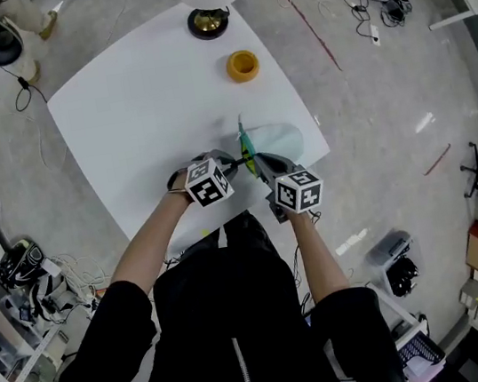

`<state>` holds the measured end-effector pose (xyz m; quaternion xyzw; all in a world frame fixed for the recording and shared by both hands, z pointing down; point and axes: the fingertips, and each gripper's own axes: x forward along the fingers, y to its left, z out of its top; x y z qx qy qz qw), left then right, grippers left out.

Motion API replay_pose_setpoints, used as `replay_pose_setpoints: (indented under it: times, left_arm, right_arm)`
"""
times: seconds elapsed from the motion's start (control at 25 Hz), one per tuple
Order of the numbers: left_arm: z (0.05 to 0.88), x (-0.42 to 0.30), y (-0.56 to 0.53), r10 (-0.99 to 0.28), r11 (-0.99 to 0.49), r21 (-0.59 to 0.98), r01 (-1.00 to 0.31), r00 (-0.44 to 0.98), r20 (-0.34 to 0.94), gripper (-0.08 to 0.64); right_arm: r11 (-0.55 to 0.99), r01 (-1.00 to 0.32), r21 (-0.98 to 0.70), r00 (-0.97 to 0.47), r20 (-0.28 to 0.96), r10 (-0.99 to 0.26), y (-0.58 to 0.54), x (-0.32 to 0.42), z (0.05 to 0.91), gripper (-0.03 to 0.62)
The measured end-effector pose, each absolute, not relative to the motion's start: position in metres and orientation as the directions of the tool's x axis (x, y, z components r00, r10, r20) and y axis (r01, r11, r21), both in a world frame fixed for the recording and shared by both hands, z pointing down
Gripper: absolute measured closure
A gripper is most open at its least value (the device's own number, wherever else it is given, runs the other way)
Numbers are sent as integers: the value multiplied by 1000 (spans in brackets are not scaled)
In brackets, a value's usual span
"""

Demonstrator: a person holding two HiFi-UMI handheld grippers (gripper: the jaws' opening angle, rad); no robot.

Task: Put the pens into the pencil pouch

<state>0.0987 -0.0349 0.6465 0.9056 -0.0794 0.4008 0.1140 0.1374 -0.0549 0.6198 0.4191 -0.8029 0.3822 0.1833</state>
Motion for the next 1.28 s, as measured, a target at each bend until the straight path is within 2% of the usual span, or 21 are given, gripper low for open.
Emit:
replay_pose_setpoints:
  times: [1.28]
  left_arm:
    - [645,137,-50,-57,-959,166,-231,726,685,489]
  right_arm:
    - [355,-770,-530,-636,591,-497,-48,129,617,568]
